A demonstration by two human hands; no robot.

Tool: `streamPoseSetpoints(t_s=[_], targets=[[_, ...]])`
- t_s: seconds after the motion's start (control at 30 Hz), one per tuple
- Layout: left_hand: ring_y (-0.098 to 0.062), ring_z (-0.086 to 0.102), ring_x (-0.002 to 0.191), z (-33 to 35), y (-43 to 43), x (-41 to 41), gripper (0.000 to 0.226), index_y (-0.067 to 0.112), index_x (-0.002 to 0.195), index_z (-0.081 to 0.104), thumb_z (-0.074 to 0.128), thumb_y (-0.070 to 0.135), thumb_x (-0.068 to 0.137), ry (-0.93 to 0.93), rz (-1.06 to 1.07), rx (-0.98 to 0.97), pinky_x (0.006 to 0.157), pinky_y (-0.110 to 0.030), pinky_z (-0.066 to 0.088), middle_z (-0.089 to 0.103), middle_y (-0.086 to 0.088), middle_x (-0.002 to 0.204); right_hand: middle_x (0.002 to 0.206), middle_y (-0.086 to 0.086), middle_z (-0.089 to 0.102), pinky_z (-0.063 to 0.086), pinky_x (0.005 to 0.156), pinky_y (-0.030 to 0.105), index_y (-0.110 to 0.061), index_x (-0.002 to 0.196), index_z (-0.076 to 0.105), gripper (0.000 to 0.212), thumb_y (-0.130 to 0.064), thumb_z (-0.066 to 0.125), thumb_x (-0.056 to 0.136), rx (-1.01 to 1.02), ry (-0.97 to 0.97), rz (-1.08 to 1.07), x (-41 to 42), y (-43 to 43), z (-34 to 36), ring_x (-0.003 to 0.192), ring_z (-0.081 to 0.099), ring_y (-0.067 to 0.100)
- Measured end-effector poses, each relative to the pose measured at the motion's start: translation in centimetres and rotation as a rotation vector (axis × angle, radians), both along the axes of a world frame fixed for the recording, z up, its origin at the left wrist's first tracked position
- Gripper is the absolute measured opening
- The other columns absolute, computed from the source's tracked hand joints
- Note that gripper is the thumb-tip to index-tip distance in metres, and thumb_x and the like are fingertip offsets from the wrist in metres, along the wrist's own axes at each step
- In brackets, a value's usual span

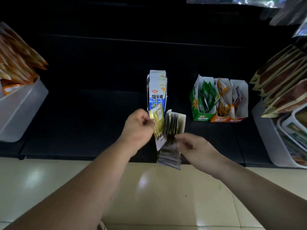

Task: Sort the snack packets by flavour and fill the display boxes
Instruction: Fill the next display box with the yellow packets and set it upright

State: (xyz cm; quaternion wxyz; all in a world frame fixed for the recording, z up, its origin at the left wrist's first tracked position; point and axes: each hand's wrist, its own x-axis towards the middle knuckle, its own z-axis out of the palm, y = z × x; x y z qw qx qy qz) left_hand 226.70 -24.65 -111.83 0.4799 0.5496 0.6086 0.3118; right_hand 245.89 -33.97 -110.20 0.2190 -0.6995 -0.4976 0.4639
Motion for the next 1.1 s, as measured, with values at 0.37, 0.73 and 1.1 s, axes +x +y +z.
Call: streamPoseSetpoints(t_s=[0.37,0.73,1.1], targets=[[-0.025,0.078,0.089,5.4,-1.1,0.1,0.015,0.009,0.116,0.061,0.063,0.005,0.101,-0.436,0.060,-0.133,0.077,-0.044,0.065,0.079,-0.006,0.097,0.095,-0.005,0.080,0.063,0.085,0.038,-0.025,0.102,0.078,0.010,-0.032,0.074,0.095,0.004,0.195,-0.227,-1.6,0.9,4.1,0.090,0.075,0.011],[-0.016,0.067,0.079,4.3,-1.0,-0.4,0.027,0.023,0.114,0.070,0.053,0.008,0.100,-0.191,0.053,-0.089,0.056,-0.021,0.048,0.070,0.003,0.101,0.080,-0.005,0.069,0.060,0.072,0.034,-0.027,0.087,0.068,0.011,-0.023,0.072,0.097,0.345,-0.099,-0.012,0.5,1.0,6.0,0.077,0.067,0.011],[-0.010,0.070,0.111,4.1,-1.8,-0.2,0.017,0.025,0.104,0.072,0.080,0.024,0.090,-0.142,-0.421,-0.194,0.106,-0.037,0.053,0.077,0.005,0.110,0.117,0.007,0.072,0.062,0.093,0.040,-0.014,0.115,0.069,0.027,0.005,0.064,0.097,0.251,0.440,-0.212,0.1,1.5,6.5,0.108,0.073,0.025]])
